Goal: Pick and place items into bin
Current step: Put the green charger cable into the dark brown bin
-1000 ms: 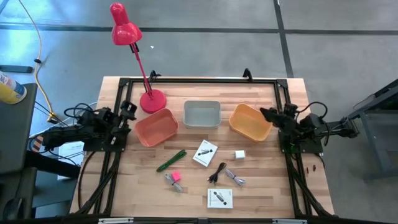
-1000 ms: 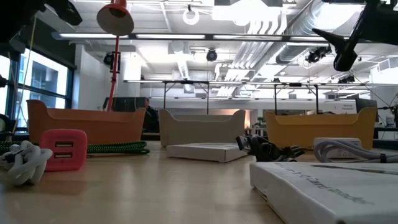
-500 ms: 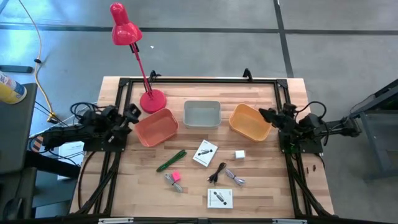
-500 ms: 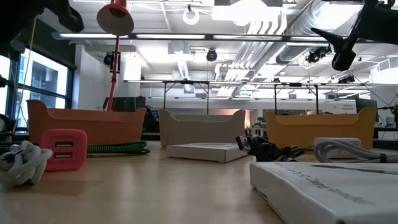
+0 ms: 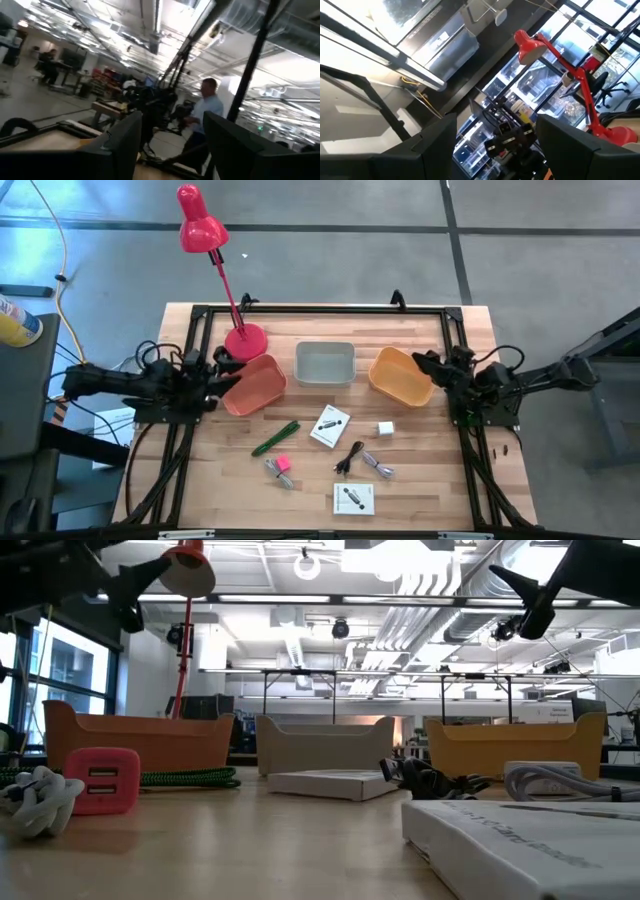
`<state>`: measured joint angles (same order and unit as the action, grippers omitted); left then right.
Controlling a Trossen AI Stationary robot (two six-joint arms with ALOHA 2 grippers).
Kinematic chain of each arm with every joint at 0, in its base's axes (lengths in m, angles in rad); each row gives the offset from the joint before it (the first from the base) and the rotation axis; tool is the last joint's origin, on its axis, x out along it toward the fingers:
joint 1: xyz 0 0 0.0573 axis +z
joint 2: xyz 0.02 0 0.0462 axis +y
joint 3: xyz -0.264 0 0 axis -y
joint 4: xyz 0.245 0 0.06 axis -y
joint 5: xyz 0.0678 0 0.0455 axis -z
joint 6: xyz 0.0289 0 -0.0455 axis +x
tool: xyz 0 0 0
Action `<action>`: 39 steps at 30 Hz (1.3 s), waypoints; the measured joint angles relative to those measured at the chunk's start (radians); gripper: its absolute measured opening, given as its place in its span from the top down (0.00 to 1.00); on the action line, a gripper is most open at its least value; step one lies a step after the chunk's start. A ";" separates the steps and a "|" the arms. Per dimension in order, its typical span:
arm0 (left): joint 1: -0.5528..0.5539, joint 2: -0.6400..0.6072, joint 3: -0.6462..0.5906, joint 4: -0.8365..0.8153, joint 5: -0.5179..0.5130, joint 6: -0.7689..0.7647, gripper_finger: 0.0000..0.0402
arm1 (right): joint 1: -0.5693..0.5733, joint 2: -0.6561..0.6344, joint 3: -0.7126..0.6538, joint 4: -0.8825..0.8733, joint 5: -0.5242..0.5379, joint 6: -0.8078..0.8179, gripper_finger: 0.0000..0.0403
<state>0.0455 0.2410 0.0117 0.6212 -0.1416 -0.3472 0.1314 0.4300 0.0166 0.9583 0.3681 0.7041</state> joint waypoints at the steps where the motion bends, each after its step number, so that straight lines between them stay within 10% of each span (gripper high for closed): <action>1: -0.001 0.012 0.007 0.000 0.032 0.001 0.50 | 0.000 0.011 0.000 0.010 -0.004 0.003 0.36; 6: -0.029 0.111 0.145 -0.124 0.221 0.068 0.51 | 0.000 0.030 0.002 0.016 0.011 -0.010 0.36; 17: -0.155 0.520 0.725 -0.844 0.201 0.427 0.69 | 0.000 0.028 0.003 0.123 0.050 -0.132 0.36; 28: -0.403 0.892 0.939 -1.150 0.183 0.254 0.74 | 0.000 0.029 0.003 0.065 -0.005 -0.118 0.36; 39: -0.526 1.104 0.957 -1.208 -0.119 -0.076 0.75 | 0.000 0.028 0.003 0.032 -0.063 -0.118 0.36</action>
<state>-0.4801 1.3447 0.9688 -0.5864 -0.2607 -0.4234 0.1318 0.4583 0.0196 0.9901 0.3049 0.5861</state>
